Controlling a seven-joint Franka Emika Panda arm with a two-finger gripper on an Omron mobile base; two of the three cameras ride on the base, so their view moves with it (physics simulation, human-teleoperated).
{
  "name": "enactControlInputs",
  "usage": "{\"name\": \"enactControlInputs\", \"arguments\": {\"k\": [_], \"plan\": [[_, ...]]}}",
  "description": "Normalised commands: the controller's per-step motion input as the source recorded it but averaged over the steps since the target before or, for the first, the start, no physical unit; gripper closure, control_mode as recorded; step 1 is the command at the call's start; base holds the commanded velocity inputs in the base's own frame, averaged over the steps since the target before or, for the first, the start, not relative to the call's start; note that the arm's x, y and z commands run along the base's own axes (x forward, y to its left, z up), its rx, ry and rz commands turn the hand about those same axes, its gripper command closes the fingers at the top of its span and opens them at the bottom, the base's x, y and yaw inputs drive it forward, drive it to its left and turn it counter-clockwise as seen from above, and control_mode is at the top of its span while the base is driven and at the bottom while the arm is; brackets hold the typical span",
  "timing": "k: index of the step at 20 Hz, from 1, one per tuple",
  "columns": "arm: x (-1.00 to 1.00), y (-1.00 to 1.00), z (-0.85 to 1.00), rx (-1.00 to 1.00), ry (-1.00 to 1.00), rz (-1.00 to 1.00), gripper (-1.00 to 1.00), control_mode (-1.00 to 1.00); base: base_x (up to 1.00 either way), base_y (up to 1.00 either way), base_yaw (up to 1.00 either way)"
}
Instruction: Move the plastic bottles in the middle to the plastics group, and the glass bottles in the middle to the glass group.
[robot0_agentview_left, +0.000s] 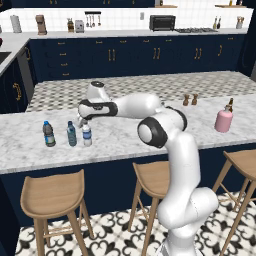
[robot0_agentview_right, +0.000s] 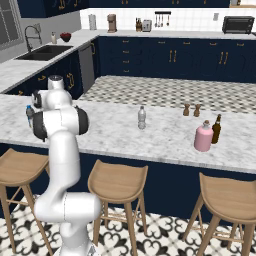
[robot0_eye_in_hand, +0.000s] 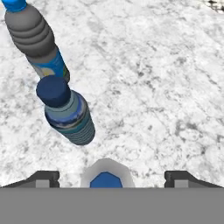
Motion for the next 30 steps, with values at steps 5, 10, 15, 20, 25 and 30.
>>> {"name": "enactControlInputs", "arguments": {"k": [5, 10, 15, 20, 25, 30], "plan": [[-0.12, -0.30, 0.58, 0.03, 0.00, 0.00, -1.00, -1.00, 0.00, 0.00, 0.00], [-0.35, -0.65, 0.43, 0.08, 0.00, -0.05, -1.00, -1.00, 0.00, 0.00, 0.00], [-0.41, -0.79, 0.32, 0.05, 0.00, -0.08, -1.00, -1.00, 0.00, 0.00, 0.00], [-0.29, -0.82, 0.13, 0.00, 0.00, -0.13, -1.00, -1.00, 0.00, 0.00, 0.00], [-0.06, -0.79, 0.25, -0.05, 0.00, -0.22, -1.00, -1.00, 0.00, 0.00, 0.00], [0.00, -0.86, 0.15, -0.07, 0.02, -0.34, -1.00, -1.00, 0.00, 0.00, 0.00]]}}
